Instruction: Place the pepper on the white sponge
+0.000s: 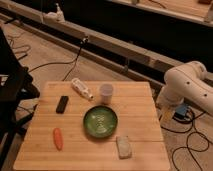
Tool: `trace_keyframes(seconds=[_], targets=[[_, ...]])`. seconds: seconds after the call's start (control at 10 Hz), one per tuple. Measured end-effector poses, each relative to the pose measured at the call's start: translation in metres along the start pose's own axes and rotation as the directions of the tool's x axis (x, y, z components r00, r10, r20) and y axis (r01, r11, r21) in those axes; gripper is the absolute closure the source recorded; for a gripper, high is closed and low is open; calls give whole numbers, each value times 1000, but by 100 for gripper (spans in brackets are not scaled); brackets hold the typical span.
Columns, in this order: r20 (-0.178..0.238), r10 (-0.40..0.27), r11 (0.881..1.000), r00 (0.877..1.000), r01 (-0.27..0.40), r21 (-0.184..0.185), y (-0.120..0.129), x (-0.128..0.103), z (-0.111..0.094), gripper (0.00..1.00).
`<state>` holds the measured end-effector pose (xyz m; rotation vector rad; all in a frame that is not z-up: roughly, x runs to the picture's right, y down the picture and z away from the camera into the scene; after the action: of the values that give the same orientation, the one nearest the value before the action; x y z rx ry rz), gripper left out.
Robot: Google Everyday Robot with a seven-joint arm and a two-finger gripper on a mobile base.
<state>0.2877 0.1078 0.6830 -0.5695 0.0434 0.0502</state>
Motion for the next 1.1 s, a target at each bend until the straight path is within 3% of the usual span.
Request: trace_keyframes(seconds=[0.7,0.9,1.1], targets=[[2,2,1000,1000,-2,0,0,0,0,35],[23,56,998,998,-56,-6,-11,-9,-5,35],[61,129,992,990,-128,-20,-30,-37,-13,35]])
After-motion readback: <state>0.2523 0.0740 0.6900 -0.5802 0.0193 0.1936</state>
